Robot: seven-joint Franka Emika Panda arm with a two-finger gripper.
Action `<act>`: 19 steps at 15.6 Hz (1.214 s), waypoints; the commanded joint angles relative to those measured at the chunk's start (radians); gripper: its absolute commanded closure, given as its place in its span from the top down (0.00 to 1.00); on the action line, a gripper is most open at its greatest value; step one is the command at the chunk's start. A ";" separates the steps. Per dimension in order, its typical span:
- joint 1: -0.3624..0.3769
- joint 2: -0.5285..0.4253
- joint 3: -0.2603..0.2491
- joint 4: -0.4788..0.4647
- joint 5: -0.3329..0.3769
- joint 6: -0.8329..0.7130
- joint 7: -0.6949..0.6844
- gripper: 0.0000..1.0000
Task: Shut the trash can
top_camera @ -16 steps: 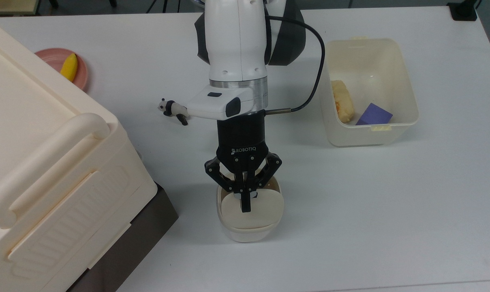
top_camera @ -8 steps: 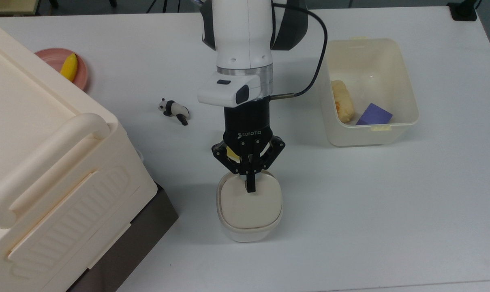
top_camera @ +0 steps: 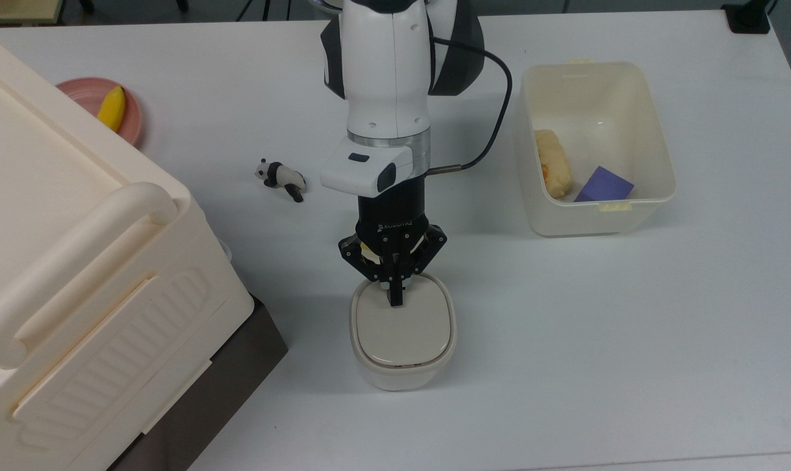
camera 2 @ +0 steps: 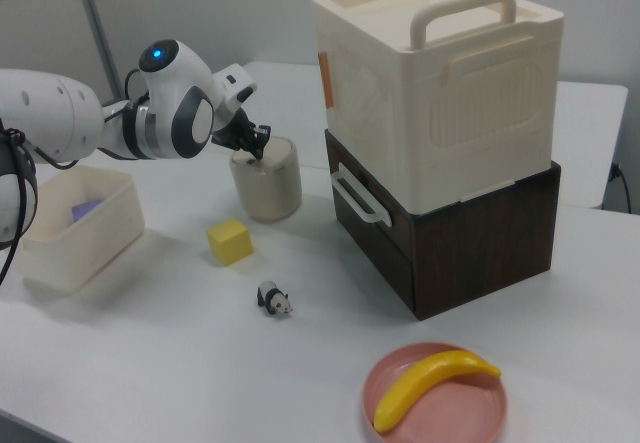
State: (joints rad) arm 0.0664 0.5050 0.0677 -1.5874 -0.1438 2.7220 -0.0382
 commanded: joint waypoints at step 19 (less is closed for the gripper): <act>-0.036 -0.522 0.009 -0.066 0.087 -0.980 0.052 1.00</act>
State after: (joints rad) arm 0.0402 0.0464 0.0769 -1.6040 -0.0744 1.9019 -0.0128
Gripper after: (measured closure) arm 0.326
